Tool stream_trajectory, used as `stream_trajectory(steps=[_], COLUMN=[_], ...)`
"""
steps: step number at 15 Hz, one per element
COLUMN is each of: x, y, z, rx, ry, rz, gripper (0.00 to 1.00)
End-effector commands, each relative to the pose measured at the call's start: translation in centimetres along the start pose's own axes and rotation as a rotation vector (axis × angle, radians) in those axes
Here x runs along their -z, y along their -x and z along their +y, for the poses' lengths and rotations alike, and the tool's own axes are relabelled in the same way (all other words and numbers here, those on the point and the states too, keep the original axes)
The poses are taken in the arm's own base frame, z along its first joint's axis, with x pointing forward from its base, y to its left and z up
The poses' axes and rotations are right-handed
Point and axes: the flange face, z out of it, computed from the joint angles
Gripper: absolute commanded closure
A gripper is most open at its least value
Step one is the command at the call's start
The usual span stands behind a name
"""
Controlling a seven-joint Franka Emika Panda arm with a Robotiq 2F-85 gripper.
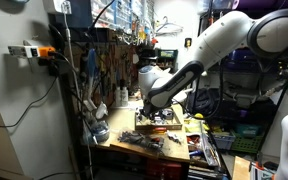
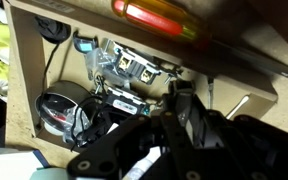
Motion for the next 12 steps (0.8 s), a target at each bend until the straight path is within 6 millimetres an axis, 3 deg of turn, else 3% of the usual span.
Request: stream_trajectory(steps=[1, 12], x=[-0.8, -3.0], y=[0.6, -0.7], z=[1.5, 1.3], rx=[0.003, 0.031], ry=[-0.002, -0.044], rz=[-0.015, -0.031], gripper=[0.95, 0.95])
